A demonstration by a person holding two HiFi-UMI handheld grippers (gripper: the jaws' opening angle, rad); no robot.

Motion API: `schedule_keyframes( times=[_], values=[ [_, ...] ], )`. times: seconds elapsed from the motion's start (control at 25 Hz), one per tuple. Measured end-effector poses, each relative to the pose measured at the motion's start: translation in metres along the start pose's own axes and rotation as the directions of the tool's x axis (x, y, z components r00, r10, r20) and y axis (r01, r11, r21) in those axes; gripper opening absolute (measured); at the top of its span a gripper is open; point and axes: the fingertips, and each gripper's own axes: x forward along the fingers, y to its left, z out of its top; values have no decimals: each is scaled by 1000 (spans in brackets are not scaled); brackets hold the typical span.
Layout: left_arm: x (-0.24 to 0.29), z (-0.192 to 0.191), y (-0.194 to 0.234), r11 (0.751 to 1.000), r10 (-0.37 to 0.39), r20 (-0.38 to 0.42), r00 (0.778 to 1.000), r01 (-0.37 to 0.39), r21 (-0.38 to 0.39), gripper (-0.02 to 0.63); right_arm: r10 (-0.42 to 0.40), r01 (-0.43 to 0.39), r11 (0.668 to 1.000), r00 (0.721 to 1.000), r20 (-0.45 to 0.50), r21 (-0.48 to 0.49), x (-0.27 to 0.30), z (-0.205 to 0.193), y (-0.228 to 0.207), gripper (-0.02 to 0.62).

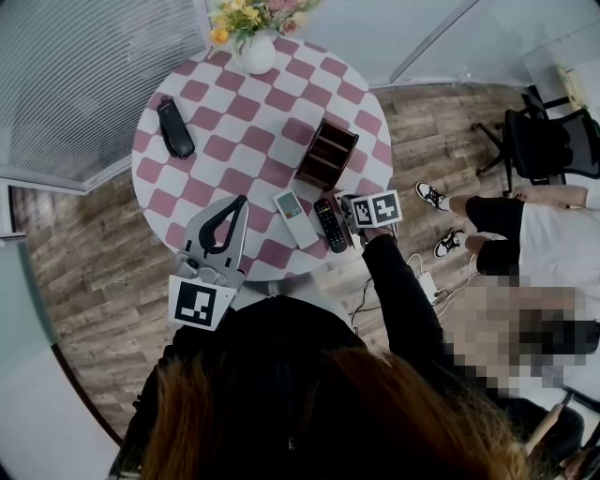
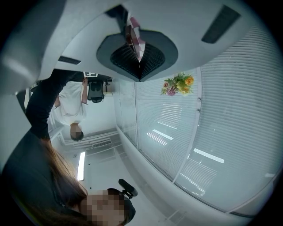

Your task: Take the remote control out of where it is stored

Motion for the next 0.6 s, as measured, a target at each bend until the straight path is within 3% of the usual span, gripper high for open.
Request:
schedule_keyframes(
  times=[0.16,0.28,0.6],
  values=[
    [1,-1,-1,1000,-4,-8,1000,4,7,9,0,1,1000,991,134,-4,-7,12,7,15],
    [1,0,-2,1000,-9,-6,1000,9,6,9,21,-21,1000,969,246,-2,-12,22,15,15],
    [3,-1,-4,1000,-15,-10,1000,15,4,9,53,41,983,868,493,-177,-44,63,43,15]
  ],
)
